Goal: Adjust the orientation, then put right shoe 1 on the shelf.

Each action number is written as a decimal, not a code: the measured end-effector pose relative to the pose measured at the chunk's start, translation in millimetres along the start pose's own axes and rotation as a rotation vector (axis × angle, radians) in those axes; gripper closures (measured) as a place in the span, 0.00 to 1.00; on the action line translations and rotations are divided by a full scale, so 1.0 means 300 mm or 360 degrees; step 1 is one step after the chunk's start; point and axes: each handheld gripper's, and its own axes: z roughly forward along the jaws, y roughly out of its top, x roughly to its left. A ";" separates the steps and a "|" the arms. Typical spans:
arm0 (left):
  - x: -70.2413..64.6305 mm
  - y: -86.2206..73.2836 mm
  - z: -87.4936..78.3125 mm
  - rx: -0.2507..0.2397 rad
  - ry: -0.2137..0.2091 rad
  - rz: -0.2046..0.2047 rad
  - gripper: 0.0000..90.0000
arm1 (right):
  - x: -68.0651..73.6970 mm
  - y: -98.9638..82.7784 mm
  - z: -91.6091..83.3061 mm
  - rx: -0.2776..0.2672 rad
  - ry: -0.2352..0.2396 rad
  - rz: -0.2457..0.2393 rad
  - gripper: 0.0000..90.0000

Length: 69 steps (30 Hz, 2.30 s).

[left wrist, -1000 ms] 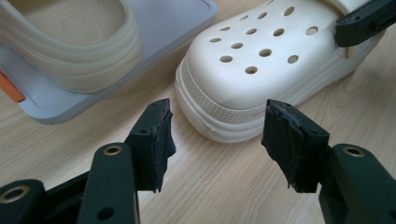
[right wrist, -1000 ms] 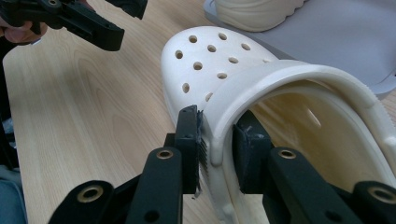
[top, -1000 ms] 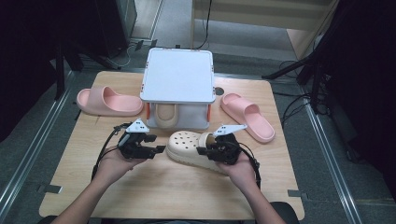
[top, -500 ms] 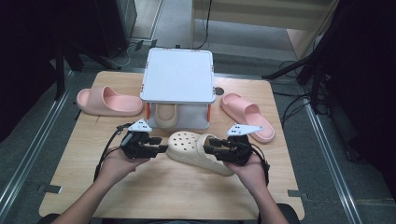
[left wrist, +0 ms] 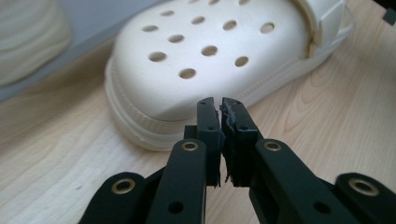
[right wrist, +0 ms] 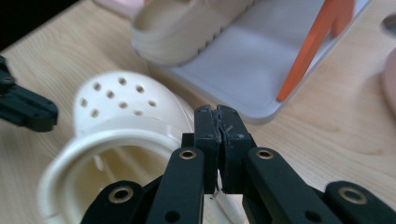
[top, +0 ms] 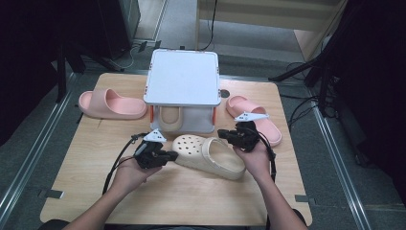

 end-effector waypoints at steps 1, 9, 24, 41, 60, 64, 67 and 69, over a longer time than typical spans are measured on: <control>-0.003 -0.001 0.010 0.0011 0.0005 0.0009 0.93 | -0.003 -0.001 0.017 0.0034 -0.0006 -0.0007 0.98; -0.002 -0.002 0.035 0.0010 0.0018 0.0048 0.91 | 0.008 -0.018 0.023 0.0038 -0.0012 -0.0040 0.96; 0.033 0.044 0.059 0.0003 0.0029 0.0063 0.89 | 0.061 -0.073 -0.029 0.0042 -0.0054 -0.0007 0.97; 0.072 0.085 0.086 -0.0010 0.0017 0.0042 0.91 | 0.145 -0.123 -0.058 0.0040 -0.0058 0.0028 0.97; 0.109 0.125 0.103 -0.0027 0.0030 0.0015 0.84 | 0.210 -0.148 -0.063 0.0026 -0.0045 0.0016 0.93; 0.130 0.145 0.069 -0.0055 0.0021 -0.0021 0.84 | 0.217 -0.146 -0.095 -0.0052 -0.0092 0.0016 0.87; 0.138 0.161 0.027 -0.0075 0.0003 -0.0034 0.84 | 0.230 -0.148 -0.116 -0.0084 -0.0117 0.0035 0.82; 0.137 0.168 0.008 -0.0071 -0.0014 -0.0028 0.84 | 0.242 -0.152 -0.125 -0.0094 -0.0116 0.0059 0.77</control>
